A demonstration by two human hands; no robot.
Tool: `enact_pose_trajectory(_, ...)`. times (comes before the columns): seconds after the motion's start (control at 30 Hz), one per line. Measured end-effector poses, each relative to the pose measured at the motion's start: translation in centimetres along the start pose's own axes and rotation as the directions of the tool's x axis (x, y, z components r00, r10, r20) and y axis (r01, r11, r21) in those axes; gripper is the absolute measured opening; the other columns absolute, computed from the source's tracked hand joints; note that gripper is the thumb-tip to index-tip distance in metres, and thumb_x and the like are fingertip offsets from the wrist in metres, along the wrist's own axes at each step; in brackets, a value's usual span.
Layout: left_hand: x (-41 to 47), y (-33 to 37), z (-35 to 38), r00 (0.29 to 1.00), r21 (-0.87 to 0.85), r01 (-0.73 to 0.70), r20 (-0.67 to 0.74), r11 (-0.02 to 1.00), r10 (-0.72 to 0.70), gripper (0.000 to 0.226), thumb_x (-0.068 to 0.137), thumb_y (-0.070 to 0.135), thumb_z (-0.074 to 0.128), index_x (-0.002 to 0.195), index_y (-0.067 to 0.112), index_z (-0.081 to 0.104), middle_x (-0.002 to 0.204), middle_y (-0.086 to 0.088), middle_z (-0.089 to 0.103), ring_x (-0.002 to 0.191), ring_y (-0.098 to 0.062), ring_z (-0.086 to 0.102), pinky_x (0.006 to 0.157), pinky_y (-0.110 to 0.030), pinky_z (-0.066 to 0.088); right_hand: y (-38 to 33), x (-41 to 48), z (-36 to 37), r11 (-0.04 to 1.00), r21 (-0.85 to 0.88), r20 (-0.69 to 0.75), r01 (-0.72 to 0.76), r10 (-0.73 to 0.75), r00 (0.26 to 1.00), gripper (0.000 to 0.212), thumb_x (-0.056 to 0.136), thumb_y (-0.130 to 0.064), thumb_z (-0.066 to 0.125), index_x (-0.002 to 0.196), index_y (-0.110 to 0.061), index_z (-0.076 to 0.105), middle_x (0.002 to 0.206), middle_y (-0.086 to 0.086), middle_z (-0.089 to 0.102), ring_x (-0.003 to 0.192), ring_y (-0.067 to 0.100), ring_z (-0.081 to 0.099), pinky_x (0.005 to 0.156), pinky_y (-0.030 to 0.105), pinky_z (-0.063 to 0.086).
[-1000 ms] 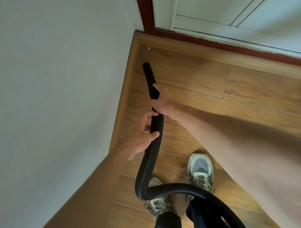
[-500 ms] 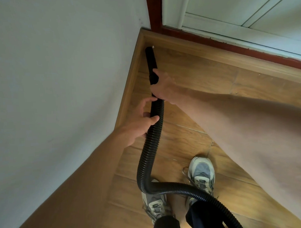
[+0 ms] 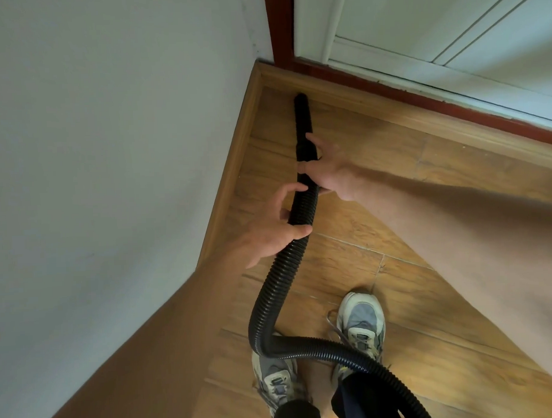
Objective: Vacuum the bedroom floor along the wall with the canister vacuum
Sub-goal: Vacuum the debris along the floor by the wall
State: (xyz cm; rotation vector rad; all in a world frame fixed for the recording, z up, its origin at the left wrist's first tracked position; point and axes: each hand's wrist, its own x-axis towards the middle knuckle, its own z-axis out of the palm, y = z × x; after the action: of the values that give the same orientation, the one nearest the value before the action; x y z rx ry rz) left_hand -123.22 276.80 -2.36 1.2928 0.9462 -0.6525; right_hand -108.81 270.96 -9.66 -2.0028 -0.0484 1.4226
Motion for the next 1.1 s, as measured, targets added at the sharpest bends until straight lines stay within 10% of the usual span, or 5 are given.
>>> enact_pose_trajectory(0.43, -1.2, -2.5, -2.9, 0.993, -0.044, -0.017, -0.114, 0.999, 0.012, 0.065, 0.090, 0.005, 0.069, 0.135, 0.045, 0.043, 0.109, -0.005, 0.070, 0.096, -0.023, 0.071, 0.071, -0.039, 0.060, -2.2, 0.5, 4.7, 0.997, -0.061, 0.049, 0.055, -0.052, 0.997, 0.076, 0.092, -0.012, 0.062, 0.153, -0.038, 0.026, 0.140, 0.007, 0.048, 0.093, 0.023, 0.064, 0.064, 0.038, 0.063)
enact_pose_trajectory(0.83, 0.2, 0.6, 5.5, 0.981, 0.242, -0.092, 0.190, 0.966, 0.045, 0.063, 0.091, 0.011, 0.068, 0.139, 0.042, 0.041, 0.109, -0.005, 0.061, 0.093, -0.021, 0.066, 0.078, -0.038, 0.060, 6.2, -5.3, -4.5, 0.956, 0.268, -0.203, -0.116, 0.174, 0.964, 0.066, 0.096, -0.008, 0.057, 0.151, -0.035, 0.033, 0.125, 0.003, 0.058, 0.089, 0.016, 0.065, 0.056, 0.029, 0.055)
enact_pose_trajectory(1.1, -3.2, -3.1, 1.7, 0.998, 0.220, -0.036, 0.058, 0.975, 0.023, 0.064, 0.090, 0.013, 0.070, 0.138, 0.044, 0.040, 0.113, -0.005, 0.056, 0.100, -0.018, 0.061, 0.072, -0.028, 0.055, 4.9, -5.2, 2.0, 0.978, 0.197, -0.125, -0.063, 0.089, 0.988, 0.068, 0.096, -0.009, 0.058, 0.153, -0.034, 0.031, 0.131, 0.000, 0.056, 0.098, 0.018, 0.063, 0.070, 0.027, 0.058)
